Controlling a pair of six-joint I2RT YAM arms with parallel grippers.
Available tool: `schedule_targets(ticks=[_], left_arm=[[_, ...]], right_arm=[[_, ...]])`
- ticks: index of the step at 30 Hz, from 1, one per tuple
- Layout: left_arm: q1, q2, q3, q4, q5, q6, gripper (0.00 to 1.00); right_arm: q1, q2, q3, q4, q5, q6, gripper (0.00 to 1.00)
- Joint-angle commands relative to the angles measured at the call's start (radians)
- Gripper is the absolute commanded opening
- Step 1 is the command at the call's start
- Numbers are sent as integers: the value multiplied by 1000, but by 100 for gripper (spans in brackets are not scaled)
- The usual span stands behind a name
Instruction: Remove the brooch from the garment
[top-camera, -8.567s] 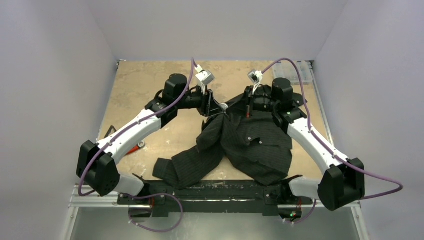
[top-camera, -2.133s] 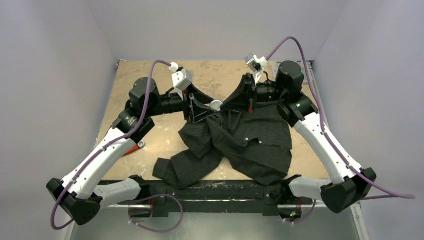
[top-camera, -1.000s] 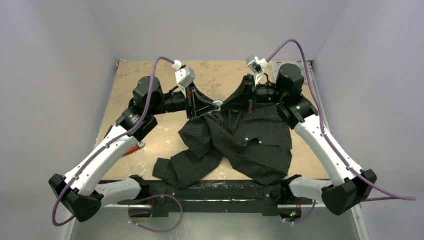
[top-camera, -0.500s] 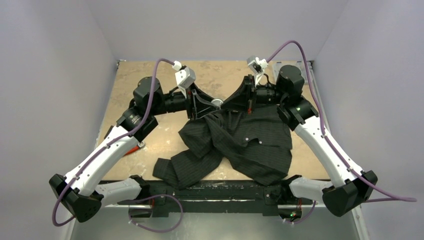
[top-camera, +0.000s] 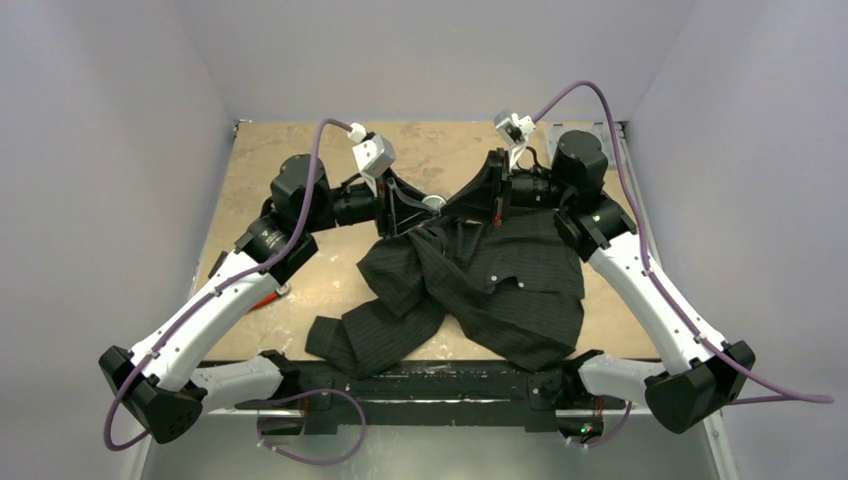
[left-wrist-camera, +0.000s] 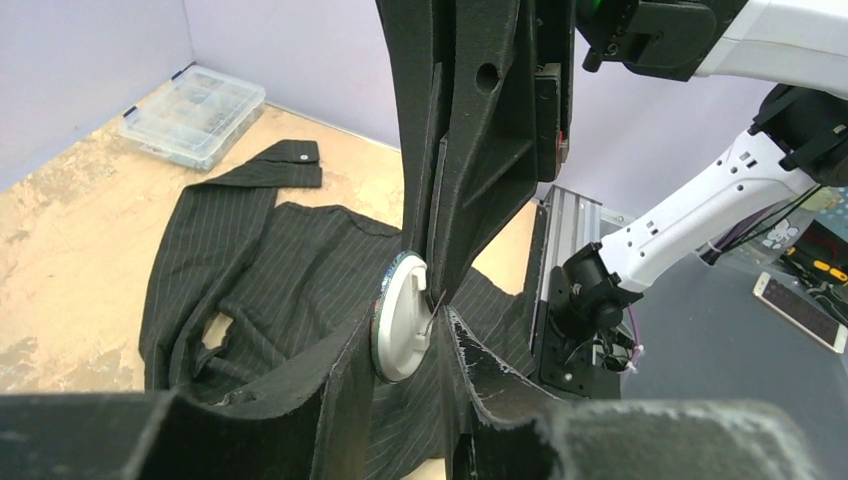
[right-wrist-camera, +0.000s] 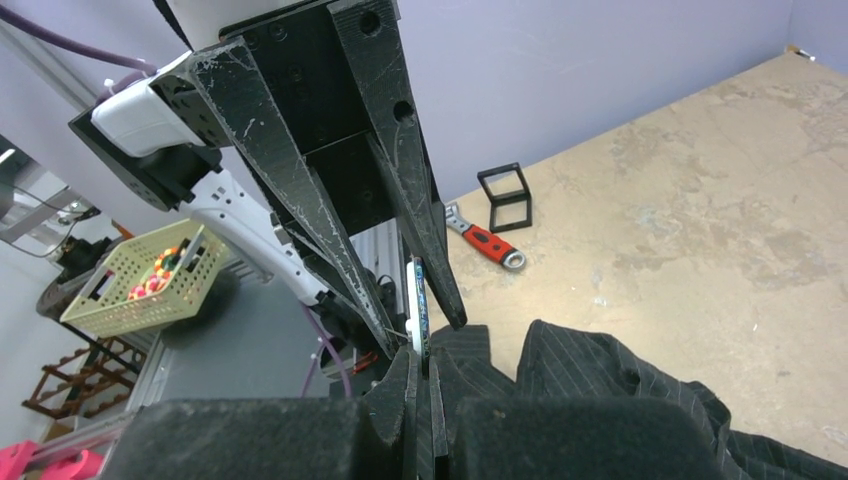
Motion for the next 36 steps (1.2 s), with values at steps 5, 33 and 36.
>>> schedule_targets(ticks=[5,33,36], left_arm=[[-11,9,51,3,-27,-6,21],[-11,41,61,-29,-146,-84,12],[-10,45,67,-28,-141,-73,14]], right_arm=[[4,-29,-8,17,31,-1,0],[13,-64,-10,-4,82,-63,0],[13,-63,-15,1,92,-50,0]])
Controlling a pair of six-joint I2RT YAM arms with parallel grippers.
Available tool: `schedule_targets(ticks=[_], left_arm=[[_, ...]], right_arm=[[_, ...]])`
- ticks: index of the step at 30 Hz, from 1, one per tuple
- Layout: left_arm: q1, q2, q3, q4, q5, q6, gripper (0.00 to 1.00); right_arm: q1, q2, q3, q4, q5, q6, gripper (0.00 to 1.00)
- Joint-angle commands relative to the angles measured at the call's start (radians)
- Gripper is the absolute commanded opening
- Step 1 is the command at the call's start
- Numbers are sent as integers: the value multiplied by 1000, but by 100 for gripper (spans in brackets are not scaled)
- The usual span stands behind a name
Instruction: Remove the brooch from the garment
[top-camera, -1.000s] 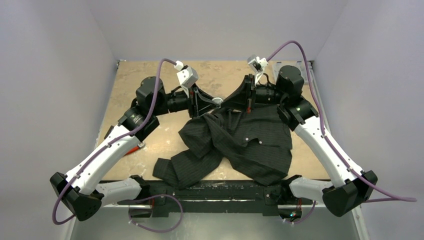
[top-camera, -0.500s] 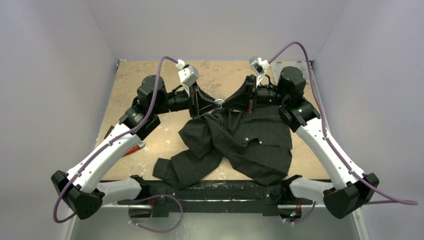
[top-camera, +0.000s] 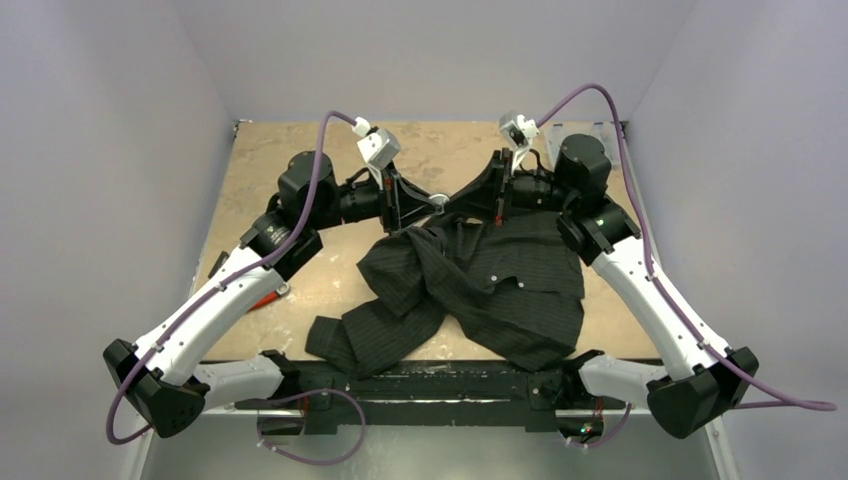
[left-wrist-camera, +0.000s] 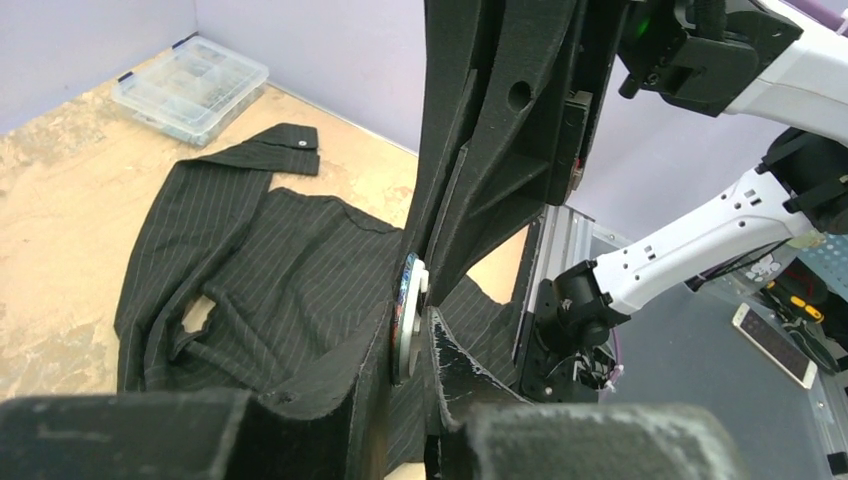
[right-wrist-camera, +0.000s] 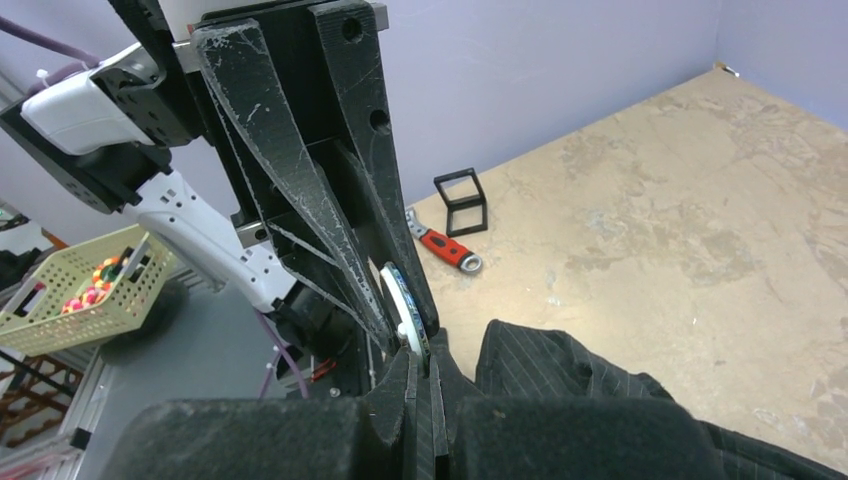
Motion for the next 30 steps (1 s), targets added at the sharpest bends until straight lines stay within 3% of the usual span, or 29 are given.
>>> schedule_targets(ticks=[1,7,14,25,30], left_arm=[[0,12,44,-7,-64,10,16],[0,2,30,17,-2,20,26],[1,-7,29,7,8,30,31],[1,0,31,46,31,-23,5],[1,22,43,32,39,-21,4]], right_arm=[[12,-36,-2,25,18,25,0],[11,-33,-19,62,-3,69,0],[8,-30,-20,73,-5,82,0],[8,-42,-19,40,3,15,0],[11,-41,-5,25,-7,-20,0]])
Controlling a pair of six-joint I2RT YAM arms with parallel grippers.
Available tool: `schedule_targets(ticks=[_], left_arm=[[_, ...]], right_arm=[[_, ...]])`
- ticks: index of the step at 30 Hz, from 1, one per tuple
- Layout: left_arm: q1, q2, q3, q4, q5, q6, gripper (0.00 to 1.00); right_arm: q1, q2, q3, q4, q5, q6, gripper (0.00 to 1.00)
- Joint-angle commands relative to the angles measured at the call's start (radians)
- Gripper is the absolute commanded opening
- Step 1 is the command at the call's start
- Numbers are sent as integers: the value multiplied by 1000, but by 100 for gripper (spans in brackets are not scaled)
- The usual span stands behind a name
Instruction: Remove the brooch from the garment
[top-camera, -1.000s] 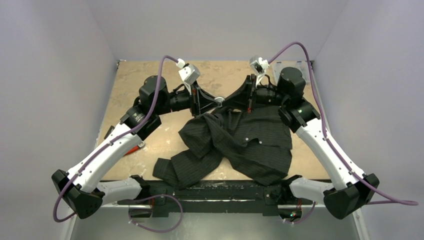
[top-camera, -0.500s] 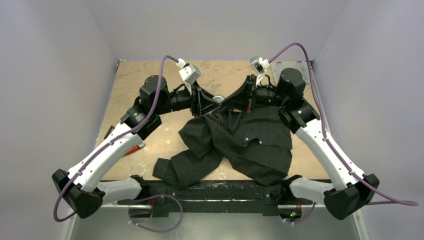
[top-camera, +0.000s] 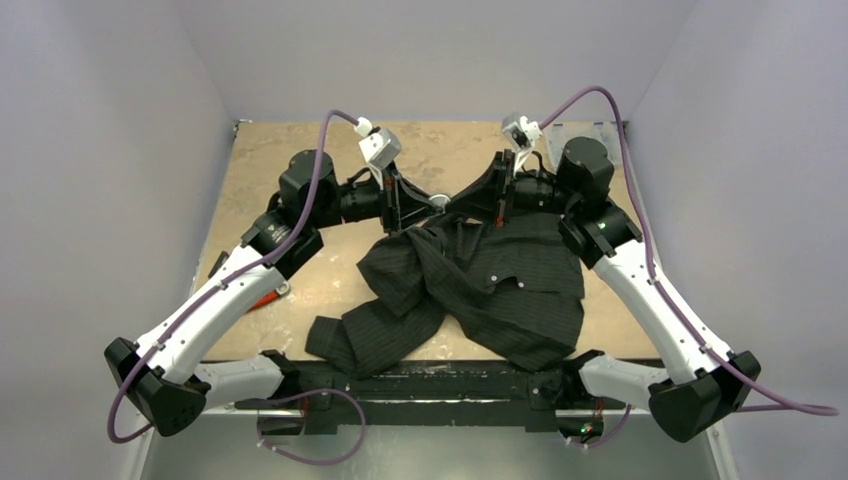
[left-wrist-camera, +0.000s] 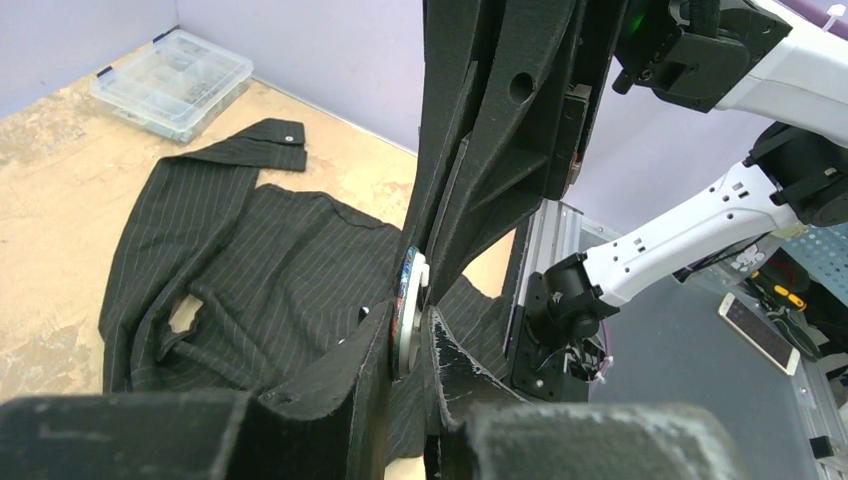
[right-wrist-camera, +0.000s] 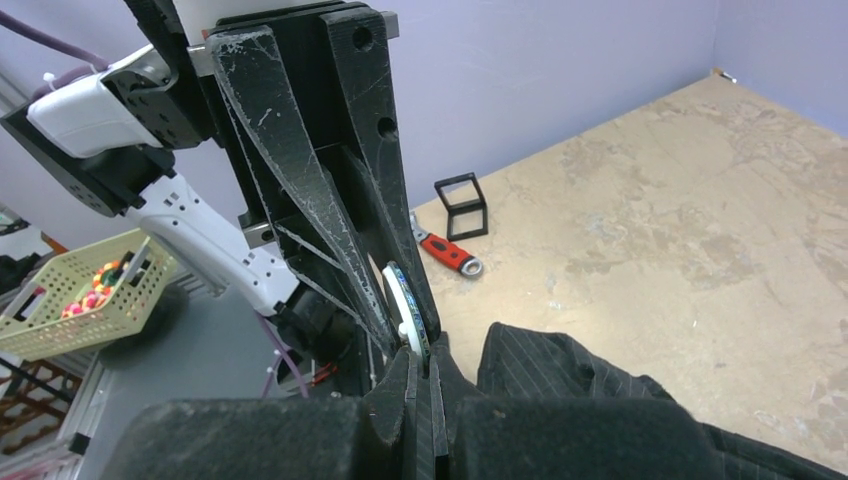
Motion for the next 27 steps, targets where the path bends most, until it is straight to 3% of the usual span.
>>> schedule_targets(ticks=[1,19,27], left_arm=[[0,22,45,30,7,-15,4],[-3,96,109,-51,-60,-69,0],[-21,130,145,-96,-59,-25,0]], right_arm=[[11,-24,18,1,-24,-55,0],[55,-54,66,-85,1,-242,0],[72,-56,89,-116,9,-296,0]])
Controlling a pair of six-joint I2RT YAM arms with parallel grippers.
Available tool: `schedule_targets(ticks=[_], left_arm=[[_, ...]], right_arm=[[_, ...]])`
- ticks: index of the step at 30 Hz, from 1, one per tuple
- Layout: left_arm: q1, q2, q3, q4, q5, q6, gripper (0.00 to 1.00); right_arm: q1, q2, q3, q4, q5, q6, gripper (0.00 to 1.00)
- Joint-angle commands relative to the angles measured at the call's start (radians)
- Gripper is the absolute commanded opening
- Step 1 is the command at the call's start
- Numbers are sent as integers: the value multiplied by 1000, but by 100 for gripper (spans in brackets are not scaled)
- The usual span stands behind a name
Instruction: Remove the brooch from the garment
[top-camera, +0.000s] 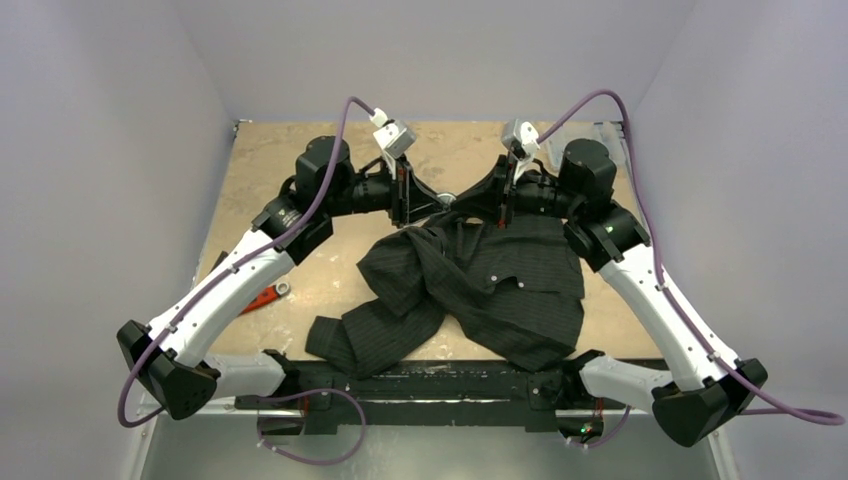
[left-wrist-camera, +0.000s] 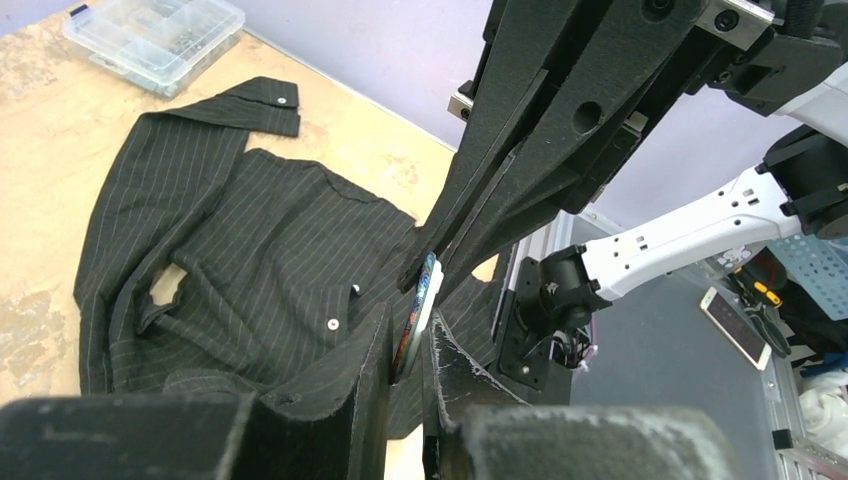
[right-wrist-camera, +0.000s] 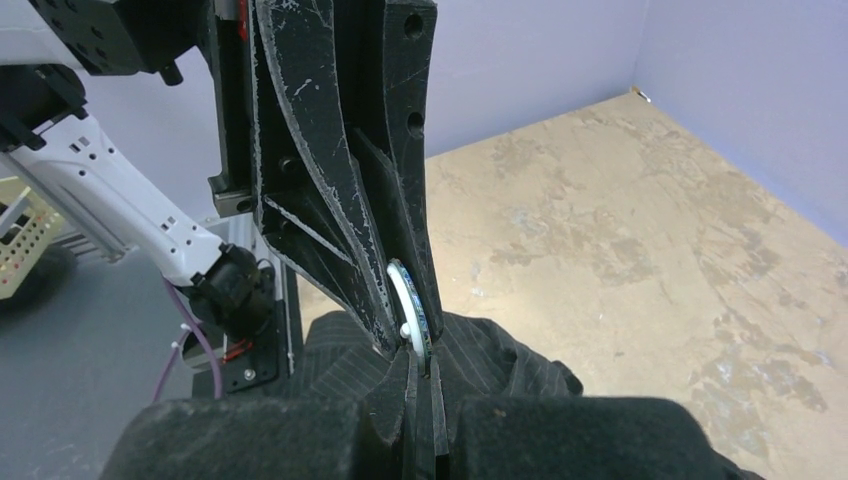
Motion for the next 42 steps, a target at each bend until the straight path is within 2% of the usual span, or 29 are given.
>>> schedule_targets(ticks=[1,8,11,14,24,28,33,37,42], left_arm=[[-25,43,61,-8,-54,15,0],[-56,57,89,-56,-93,78,2],[-64,68,104,-86,-99,109,7],[-66,75,117,-112,-108,124,8],[-69,89,131,-131,-130,124,0],[-78,109,151,-141,-102,150,11],[-83,121,164,-146,-118,156,13],[-87,129,181,-162,-129,177,22],[-88,125,179,-172,-150,174,25]], right_arm=[[52,-27,64,13,-71,-51,0],[59,-23,74,-6,-77,-71,0],[60,-24,75,-14,-80,-71,0],[62,-24,77,-24,-84,-107,0],[63,-28,82,-41,-89,-138,0],[65,-23,89,-61,-93,-156,0],[66,-21,91,-79,-98,-180,0],[68,-19,94,-92,-101,-195,0],[69,-19,99,-103,-99,-209,0]])
